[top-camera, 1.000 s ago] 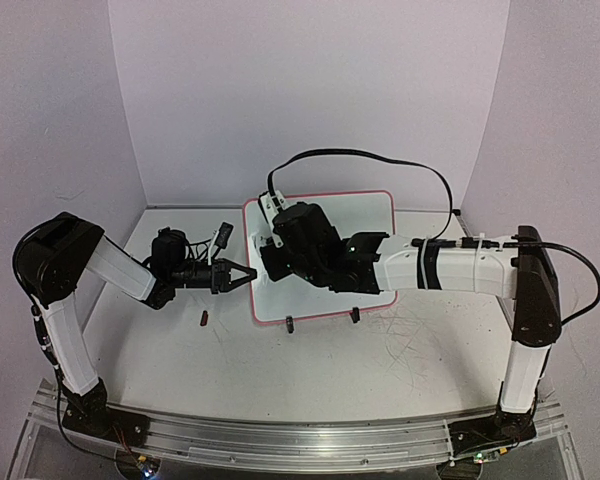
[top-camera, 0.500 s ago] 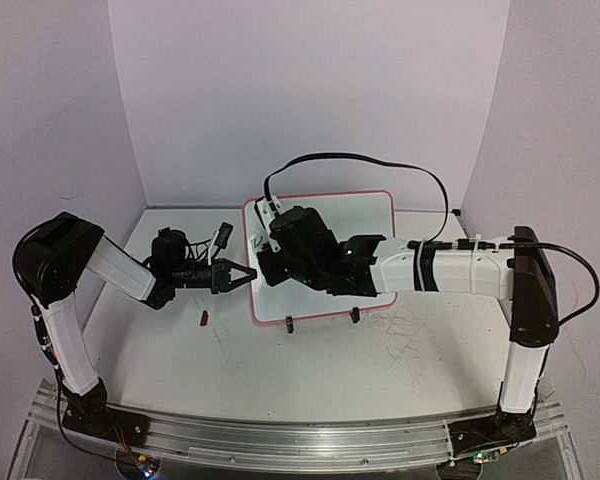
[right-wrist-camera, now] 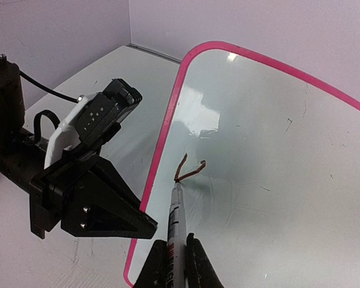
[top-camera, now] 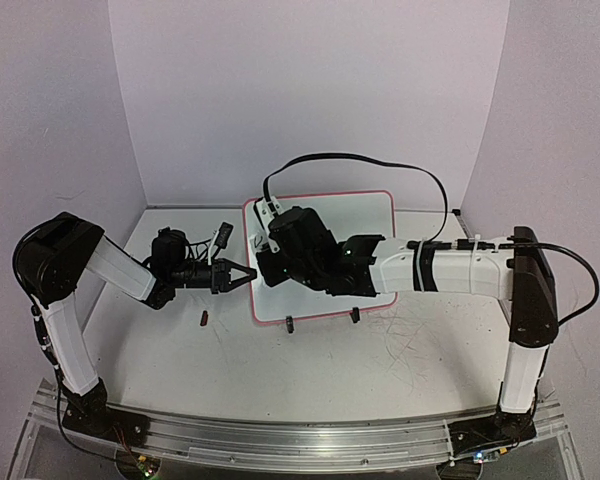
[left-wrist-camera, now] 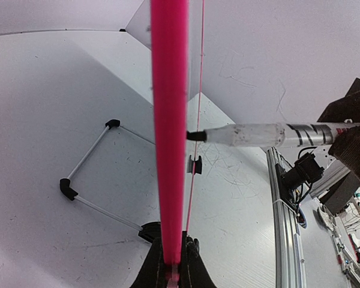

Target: Write a sentence on the whiteboard

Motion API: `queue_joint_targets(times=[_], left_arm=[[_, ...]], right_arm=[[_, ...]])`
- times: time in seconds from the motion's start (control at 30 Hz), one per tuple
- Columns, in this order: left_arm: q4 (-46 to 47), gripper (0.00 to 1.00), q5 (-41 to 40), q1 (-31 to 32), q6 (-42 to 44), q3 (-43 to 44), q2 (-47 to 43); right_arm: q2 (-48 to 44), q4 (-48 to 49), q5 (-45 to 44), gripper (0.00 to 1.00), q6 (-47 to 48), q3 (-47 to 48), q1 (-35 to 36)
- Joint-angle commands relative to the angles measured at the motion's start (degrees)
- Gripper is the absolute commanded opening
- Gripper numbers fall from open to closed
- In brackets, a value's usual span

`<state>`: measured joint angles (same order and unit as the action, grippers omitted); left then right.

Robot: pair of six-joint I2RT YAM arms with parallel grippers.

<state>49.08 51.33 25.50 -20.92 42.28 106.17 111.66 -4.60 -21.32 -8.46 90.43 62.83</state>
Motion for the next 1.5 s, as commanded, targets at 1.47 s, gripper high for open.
queue_joint_targets(times=[1.47], left_arm=[[1.4,0.0,-1.45,0.26,1.61,-0.23,-1.04]], right_arm=[[-5.8,1.0,0.54,0.0,-2.66,-3.96,0.1]])
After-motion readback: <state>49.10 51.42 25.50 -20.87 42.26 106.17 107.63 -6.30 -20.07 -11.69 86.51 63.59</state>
